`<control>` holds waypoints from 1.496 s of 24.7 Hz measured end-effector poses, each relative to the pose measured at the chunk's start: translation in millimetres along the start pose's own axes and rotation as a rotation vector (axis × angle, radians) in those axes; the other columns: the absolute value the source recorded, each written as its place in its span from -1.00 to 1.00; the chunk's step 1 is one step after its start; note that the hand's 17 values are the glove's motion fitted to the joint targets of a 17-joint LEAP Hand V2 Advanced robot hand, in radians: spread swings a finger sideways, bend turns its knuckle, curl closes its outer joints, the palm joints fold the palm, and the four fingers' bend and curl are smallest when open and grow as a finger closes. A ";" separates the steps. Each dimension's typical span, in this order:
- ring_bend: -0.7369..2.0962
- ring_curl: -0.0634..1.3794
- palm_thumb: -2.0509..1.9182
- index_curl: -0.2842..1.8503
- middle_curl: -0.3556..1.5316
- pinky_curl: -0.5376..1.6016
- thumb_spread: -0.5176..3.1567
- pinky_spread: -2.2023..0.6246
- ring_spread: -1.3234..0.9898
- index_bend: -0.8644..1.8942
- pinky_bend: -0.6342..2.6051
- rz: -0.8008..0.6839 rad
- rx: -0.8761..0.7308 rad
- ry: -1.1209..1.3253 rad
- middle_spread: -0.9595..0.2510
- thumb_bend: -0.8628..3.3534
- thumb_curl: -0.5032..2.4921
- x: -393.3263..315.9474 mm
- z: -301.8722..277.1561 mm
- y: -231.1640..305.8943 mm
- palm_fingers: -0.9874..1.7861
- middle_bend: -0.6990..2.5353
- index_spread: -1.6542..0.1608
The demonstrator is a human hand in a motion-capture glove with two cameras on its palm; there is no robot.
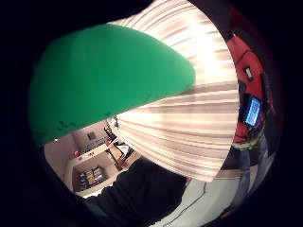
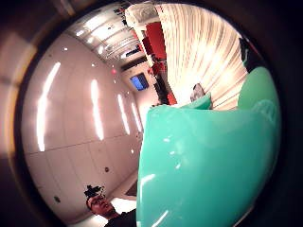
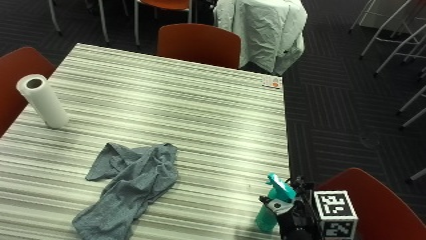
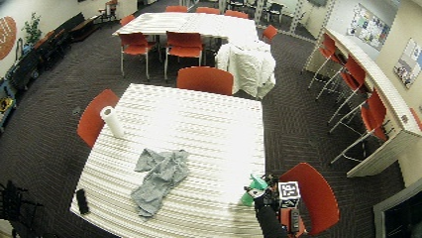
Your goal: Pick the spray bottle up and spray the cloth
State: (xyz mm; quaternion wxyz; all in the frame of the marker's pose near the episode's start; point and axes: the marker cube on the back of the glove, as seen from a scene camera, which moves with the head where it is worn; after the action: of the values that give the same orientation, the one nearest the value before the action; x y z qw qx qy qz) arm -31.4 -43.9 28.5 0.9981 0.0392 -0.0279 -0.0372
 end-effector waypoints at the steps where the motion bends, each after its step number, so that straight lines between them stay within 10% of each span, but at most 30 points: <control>1: -0.21 -0.44 0.63 -0.37 -0.16 -0.28 -0.25 0.66 0.14 -0.11 -0.55 0.001 0.004 0.005 0.54 -0.57 -0.26 1.7 -0.9 -0.8 0.12 -0.31 0.56; 37: -0.16 -0.36 0.65 -0.27 -0.12 -0.32 -0.36 0.67 0.10 -0.18 -0.53 -0.071 0.012 -0.025 0.56 -0.60 -0.18 -131.0 31.6 -9.5 0.14 -0.32 0.62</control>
State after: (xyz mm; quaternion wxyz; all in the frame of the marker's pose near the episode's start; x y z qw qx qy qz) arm -164.5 -45.7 52.3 0.9955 0.0457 -0.0391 -0.0730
